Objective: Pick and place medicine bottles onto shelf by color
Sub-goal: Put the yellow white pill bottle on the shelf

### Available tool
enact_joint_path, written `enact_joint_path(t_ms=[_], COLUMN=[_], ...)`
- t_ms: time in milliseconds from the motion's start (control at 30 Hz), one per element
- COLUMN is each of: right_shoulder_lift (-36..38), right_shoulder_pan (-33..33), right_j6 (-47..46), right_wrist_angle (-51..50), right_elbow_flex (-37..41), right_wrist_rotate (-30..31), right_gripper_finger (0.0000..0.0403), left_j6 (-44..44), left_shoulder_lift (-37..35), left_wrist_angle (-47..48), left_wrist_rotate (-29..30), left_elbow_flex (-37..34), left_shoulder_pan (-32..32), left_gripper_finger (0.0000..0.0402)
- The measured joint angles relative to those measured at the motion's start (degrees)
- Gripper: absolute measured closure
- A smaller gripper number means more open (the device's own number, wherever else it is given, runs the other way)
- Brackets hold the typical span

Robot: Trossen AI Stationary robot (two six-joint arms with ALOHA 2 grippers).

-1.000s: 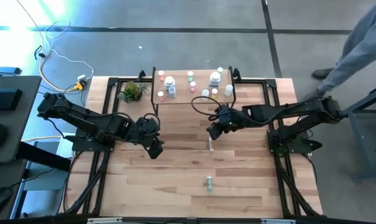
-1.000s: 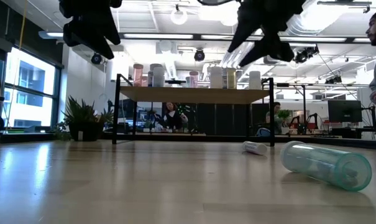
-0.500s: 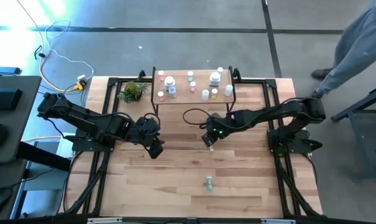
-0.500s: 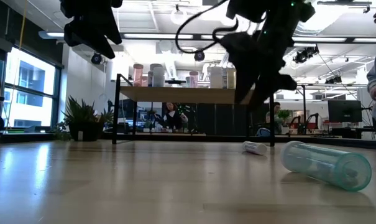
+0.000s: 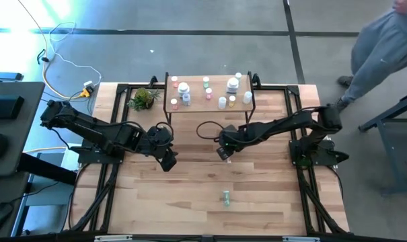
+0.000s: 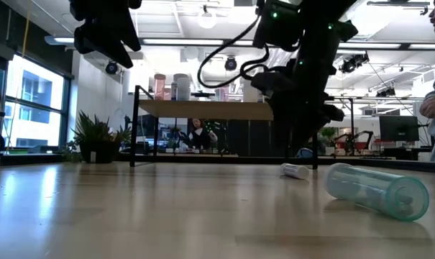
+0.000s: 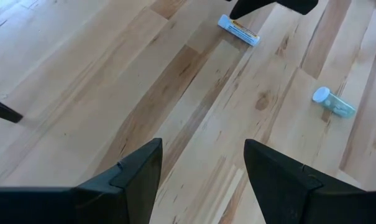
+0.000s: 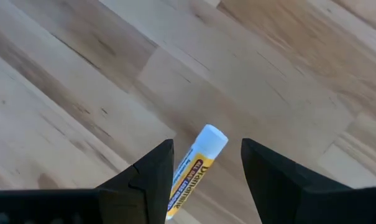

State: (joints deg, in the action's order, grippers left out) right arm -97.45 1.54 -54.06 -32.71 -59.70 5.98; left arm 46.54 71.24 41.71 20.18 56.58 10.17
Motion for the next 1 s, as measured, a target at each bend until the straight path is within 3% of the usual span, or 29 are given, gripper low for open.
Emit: enact_joint_path(t_ms=[533,1000], right_shoulder_lift=[-5.23,-5.36], right_shoulder_pan=[0.00,-0.39], right_j6=[-0.07,0.06], right_wrist_angle=[0.80,0.87], right_elbow_flex=[0.00,0.00], right_wrist_rotate=[-0.51,-2.56], right_gripper_finger=[0.0229,0.0311], left_j6=[-0.20,-0.02], left_shoulder_lift=[0.00,0.00], left_wrist_angle=[0.01,-0.01], left_wrist_rotate=[0.00,0.17], left_elbow_flex=[0.00,0.00], left_shoulder_pan=[0.00,-0.01], left_gripper_finger=[0.0183,0.0183])
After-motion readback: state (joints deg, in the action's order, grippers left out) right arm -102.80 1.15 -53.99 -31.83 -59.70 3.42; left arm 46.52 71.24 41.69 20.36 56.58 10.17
